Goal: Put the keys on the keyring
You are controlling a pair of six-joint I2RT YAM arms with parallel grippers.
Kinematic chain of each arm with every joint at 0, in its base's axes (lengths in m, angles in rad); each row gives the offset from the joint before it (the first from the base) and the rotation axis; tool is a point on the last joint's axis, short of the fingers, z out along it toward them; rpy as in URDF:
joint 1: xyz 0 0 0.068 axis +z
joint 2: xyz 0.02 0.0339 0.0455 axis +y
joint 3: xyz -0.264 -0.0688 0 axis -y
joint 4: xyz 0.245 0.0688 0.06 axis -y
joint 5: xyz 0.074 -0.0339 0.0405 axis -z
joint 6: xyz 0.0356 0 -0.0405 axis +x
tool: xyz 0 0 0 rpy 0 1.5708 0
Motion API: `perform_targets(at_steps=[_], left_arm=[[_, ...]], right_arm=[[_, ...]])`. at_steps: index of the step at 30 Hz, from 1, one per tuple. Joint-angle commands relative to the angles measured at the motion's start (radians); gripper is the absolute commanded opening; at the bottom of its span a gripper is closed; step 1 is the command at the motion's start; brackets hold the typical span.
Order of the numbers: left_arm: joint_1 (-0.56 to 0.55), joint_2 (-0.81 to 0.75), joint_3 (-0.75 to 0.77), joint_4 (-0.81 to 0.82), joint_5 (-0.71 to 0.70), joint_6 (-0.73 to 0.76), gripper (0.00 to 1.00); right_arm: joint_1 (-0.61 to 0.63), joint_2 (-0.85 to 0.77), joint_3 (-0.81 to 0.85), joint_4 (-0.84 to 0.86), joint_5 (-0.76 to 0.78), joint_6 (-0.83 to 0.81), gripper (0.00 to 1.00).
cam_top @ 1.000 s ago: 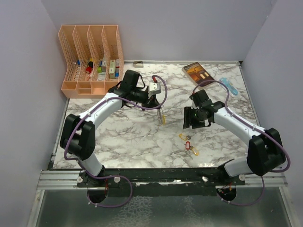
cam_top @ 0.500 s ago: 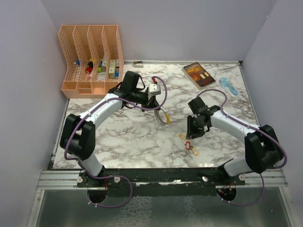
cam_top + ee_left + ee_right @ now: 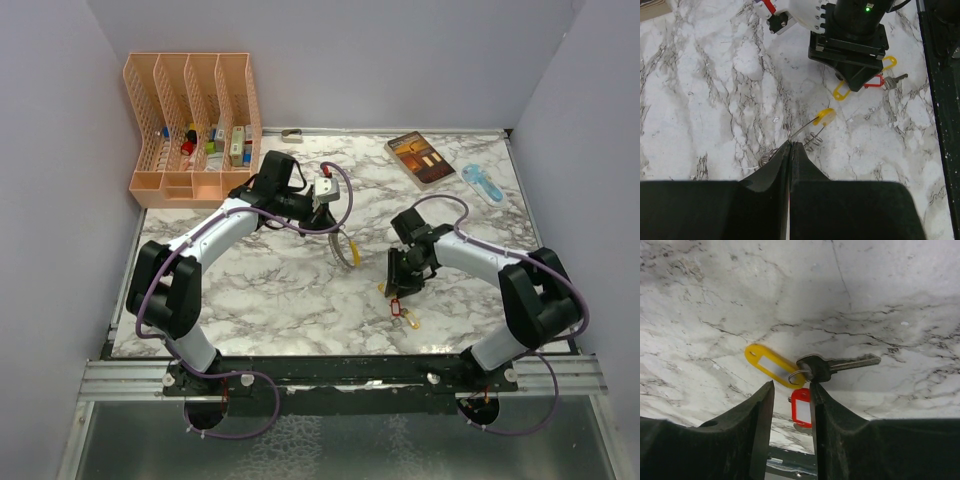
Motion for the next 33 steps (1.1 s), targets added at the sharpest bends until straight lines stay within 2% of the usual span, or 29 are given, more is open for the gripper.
perform_targets(at_steps=[1,13,19,22,25,30,33], left_arm=[[0.005,-0.033,-0.007,0.032,0.03,0.006,0.0],[0.007,-0.044,-0.02,0.041,-0.011,-0.002,0.0],[0.011,-0.049,-0.032,0.084,-0.026,-0.035,0.0],[0.016,-0.057,-0.045,0.096,-0.04,-0.042,0.0],[0.032,-0.071,-0.058,0.111,-0.056,-0.05,0.0],[0.075,-0.076,-0.065,0.152,-0.047,-0.09,0.0],[0.09,-0.067,-0.063,0.177,-0.039,-0.117,0.0]], right_arm=[[0.011,0.085,0.018,0.096,-0.002,-0.04,0.31],[0.014,0.181,0.123,0.16,0.135,-0.231,0.29],[0.014,0.252,0.229,0.232,0.125,-0.461,0.31],[0.014,0.249,0.28,0.225,0.077,-0.522,0.3],[0.014,0.204,0.305,0.172,0.08,-0.493,0.3],[0.013,0.083,0.24,0.162,0.126,-0.411,0.29],[0.014,0.086,0.259,0.125,0.178,-0.34,0.26]])
